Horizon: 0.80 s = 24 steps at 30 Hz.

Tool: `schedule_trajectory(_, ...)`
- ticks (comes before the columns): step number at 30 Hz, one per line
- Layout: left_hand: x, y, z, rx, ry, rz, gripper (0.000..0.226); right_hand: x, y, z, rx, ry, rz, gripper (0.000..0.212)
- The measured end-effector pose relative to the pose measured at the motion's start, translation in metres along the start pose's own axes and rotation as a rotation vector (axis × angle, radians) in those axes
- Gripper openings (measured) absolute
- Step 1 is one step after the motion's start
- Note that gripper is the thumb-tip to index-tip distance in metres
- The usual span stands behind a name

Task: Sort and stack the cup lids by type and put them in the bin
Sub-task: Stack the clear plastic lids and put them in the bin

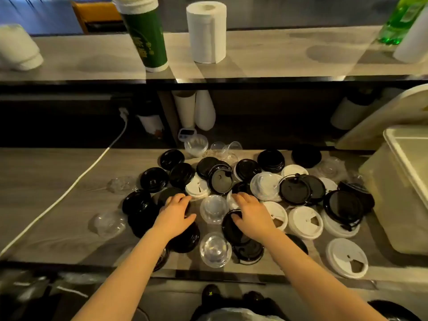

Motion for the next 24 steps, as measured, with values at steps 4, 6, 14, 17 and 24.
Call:
schedule_trajectory(4,0.022,-0.002,0.003,0.052,0.023,0.024,0.069,0.027,0.005,0.024,0.094,0.004,-0.002,0.075)
schedule_trajectory(6,0.029,-0.001,0.003,0.061,0.005,0.032,0.072,0.036,0.008,0.033,0.107,-0.015,-0.007,0.08)
schedule_trajectory(14,0.047,0.0,0.003,0.034,-0.019,0.077,0.063,0.043,0.022,0.047,0.078,-0.048,0.112,0.075)
schedule_trajectory(17,0.046,0.0,0.001,0.0,-0.004,0.101,0.057,0.044,0.025,0.042,0.049,-0.016,0.139,0.07)
schedule_trajectory(24,0.042,0.004,-0.009,-0.082,-0.092,0.056,0.052,0.042,0.016,0.028,-0.03,0.249,0.254,0.068)
Point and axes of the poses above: each hand's wrist, its own y-axis towards the middle knuckle, its own z-axis out of the palm, x = y × z, the point moved 8 cm from there along y, towards the middle knuckle, and after that the axes turned 15 degrees about -x, right-handed, at the moved point
